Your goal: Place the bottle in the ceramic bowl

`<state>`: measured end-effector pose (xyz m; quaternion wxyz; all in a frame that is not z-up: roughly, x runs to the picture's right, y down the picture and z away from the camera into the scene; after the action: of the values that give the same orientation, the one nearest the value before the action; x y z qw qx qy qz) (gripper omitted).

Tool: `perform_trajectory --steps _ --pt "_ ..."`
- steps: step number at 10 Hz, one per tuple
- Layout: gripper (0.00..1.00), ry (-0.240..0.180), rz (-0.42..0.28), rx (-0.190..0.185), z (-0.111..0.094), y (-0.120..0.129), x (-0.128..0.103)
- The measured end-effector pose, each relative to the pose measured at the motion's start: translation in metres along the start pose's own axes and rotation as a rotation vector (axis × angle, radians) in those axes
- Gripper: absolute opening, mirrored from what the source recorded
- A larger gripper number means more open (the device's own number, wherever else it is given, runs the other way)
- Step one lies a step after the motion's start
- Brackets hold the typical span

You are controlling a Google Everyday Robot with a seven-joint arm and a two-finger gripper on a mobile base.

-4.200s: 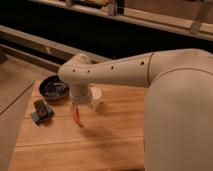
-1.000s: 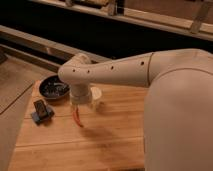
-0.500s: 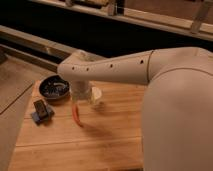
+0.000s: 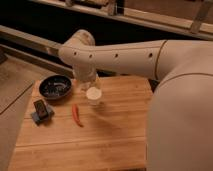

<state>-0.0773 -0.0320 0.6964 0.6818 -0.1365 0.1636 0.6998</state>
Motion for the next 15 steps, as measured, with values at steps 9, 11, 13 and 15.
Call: perform_trajectory --steps 9,11,13,15 --pt "0.65 -0.064 -0.277 0.020 -0.013 -0.015 -0.060" --pt "0.65 -0.086 -0.267 0.031 -0.014 -0.020 -0.070" --pt "0.65 -0.197 -0.242 0.052 -0.028 -0.030 -0.117" --pt "0.65 -0.333 -0.283 0.059 -0.053 -0.024 -0.165"
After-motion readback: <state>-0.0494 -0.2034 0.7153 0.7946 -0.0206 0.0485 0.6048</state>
